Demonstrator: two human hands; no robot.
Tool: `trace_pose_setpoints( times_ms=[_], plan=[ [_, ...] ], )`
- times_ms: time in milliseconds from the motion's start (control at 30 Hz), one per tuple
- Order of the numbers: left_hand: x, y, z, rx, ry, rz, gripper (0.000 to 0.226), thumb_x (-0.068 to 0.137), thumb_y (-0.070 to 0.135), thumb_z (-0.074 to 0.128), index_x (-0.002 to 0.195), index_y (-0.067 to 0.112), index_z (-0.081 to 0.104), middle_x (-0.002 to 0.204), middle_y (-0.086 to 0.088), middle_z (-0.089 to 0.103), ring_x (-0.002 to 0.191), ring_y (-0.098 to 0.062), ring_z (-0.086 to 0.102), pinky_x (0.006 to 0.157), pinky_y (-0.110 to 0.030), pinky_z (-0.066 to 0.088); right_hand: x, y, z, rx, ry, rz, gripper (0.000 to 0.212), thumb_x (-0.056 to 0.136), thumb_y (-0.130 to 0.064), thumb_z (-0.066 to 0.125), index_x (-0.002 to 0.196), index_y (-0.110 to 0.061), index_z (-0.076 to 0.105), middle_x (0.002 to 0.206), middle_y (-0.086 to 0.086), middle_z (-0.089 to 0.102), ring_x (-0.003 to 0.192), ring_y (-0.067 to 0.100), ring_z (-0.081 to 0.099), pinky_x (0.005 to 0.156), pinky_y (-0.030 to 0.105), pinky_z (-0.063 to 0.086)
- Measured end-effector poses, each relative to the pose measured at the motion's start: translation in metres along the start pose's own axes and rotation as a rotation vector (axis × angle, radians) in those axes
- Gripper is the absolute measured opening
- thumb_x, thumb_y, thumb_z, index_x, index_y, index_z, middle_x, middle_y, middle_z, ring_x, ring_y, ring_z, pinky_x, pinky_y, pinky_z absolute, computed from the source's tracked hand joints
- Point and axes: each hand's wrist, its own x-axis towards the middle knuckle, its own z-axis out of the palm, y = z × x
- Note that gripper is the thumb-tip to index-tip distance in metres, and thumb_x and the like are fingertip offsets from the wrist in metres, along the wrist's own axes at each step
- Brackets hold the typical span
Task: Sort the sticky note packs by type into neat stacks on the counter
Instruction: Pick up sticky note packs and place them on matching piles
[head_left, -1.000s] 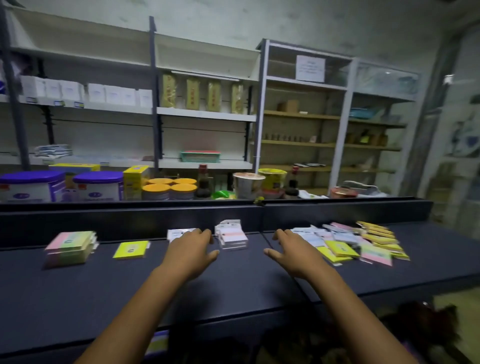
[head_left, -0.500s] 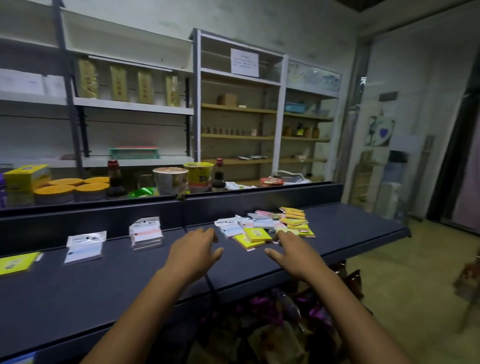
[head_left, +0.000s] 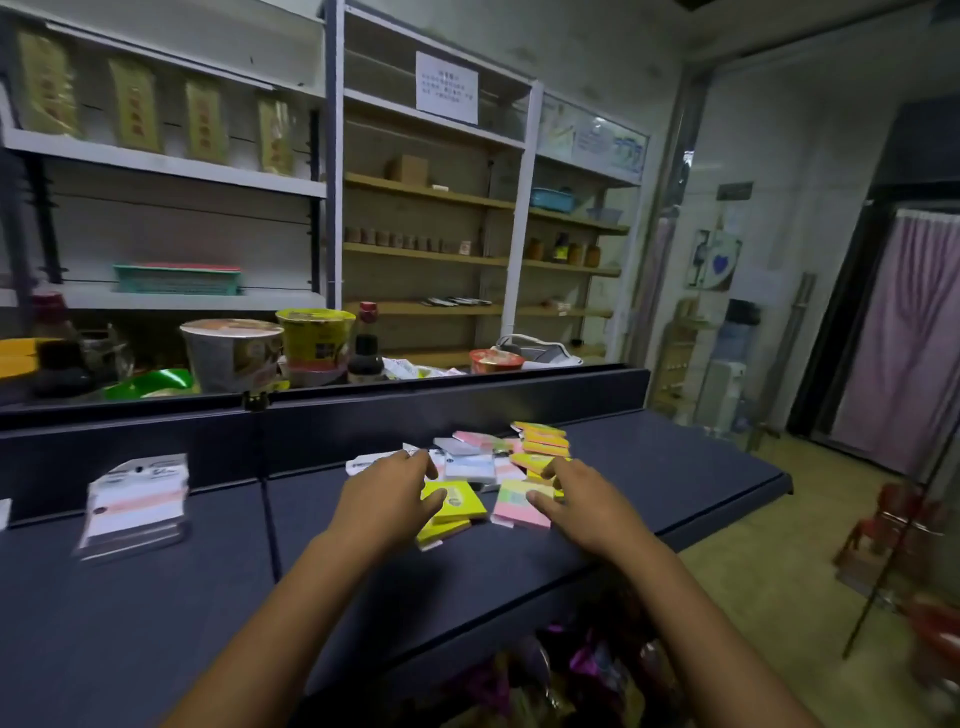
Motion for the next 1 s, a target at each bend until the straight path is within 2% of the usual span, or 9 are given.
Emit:
trace_pose_setpoints(
  times_ms=[233,467,667,900,1000],
  plan=[
    [0.066,0.011,0.026,-0.004,0.029,0.013,0.029,0.094,0.047,0.052,0.117,0.030,0.055,0.115,0.010,0.061,0.106,-0.016,0.058,0.072,-0.031,0.042,0.055,0.041,0.005,0.000,0.013,0.002,0.044,0.097,-0.051,0.050,0.129,-0.021,0.051,0.130,0.002,0.054,0.121,0.021,0.050,0.095,0.038,0.046],
    [0.117,0.026,0.055,0.010,0.037,-0.041,0.030,0.095,0.048,0.052,0.119,0.030,0.055,0.116,0.009,0.060,0.104,-0.016,0.059,0.077,-0.032,0.049,0.115,0.080,0.011,0.064,0.007,-0.032,0.043,0.097,-0.051,0.052,0.127,-0.021,0.052,0.127,0.002,0.054,0.115,0.022,0.054,0.094,0.038,0.047],
    [0.156,0.038,0.087,0.046,0.058,-0.193,0.030,0.094,0.046,0.053,0.119,0.029,0.054,0.118,0.007,0.061,0.105,-0.018,0.059,0.072,-0.031,0.045,0.178,0.109,0.023,0.071,-0.058,-0.172,0.041,0.098,-0.048,0.051,0.126,-0.019,0.052,0.125,0.005,0.054,0.119,0.024,0.051,0.095,0.039,0.046],
    [0.187,0.050,0.118,0.070,0.080,-0.395,0.033,0.095,0.045,0.053,0.120,0.024,0.056,0.121,0.001,0.060,0.112,-0.022,0.057,0.078,-0.034,0.044,0.229,0.138,0.035,0.127,-0.078,-0.261,0.038,0.098,-0.048,0.050,0.124,-0.020,0.052,0.122,0.003,0.054,0.117,0.022,0.051,0.095,0.042,0.047],
    [0.195,0.050,0.129,0.096,0.052,-0.473,0.041,0.095,0.047,0.052,0.123,0.018,0.055,0.126,-0.005,0.054,0.119,-0.028,0.051,0.088,-0.039,0.046,0.243,0.146,0.044,0.167,-0.081,-0.293,0.037,0.098,-0.046,0.052,0.124,-0.020,0.053,0.123,0.002,0.055,0.118,0.021,0.051,0.096,0.042,0.046]
  ],
)
